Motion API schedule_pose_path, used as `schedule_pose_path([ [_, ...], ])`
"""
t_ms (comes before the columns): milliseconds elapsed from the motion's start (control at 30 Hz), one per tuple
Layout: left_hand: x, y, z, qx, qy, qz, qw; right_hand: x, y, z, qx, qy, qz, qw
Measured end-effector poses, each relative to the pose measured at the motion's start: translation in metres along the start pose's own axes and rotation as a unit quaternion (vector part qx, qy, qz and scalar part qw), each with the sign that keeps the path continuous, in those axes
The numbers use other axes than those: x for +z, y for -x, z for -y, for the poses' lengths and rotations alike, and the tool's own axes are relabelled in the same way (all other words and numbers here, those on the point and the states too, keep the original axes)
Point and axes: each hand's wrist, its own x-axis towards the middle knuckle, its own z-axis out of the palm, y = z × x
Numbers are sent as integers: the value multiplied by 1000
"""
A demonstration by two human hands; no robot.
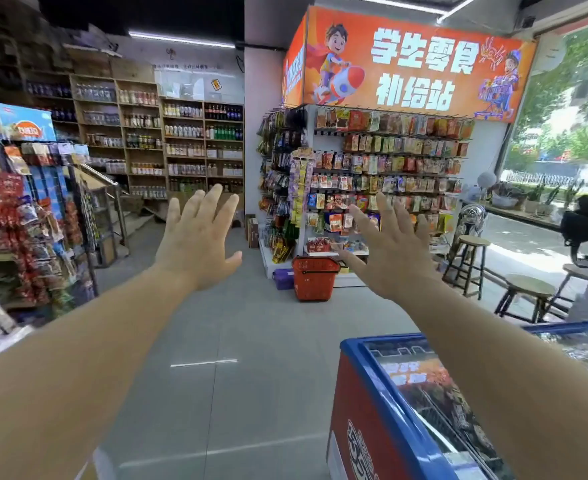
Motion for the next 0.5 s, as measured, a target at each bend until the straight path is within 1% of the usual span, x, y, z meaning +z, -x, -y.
schedule_pose_path([
  [67, 32, -20, 10, -13, 9, 10, 1000, 27, -25, 10, -3, 9, 10, 1000],
  [133, 70, -42, 23, -22, 11, 40, 999, 60, -52, 17, 1, 15, 19, 1000],
  [200, 108, -66, 35, -25, 23, 64, 997, 97, -82, 27, 12, 20, 50, 999],
  [333, 182, -117, 59, -11, 41, 134, 990, 162, -146, 48, 35, 23, 146, 988],
  [400, 218, -145, 67, 4, 43, 166, 985, 190, -176, 58, 42, 22, 163, 985],
  [500, 272, -189, 75, 21, 49, 185, 981, 236, -221, 65, 50, 20, 177, 983],
])
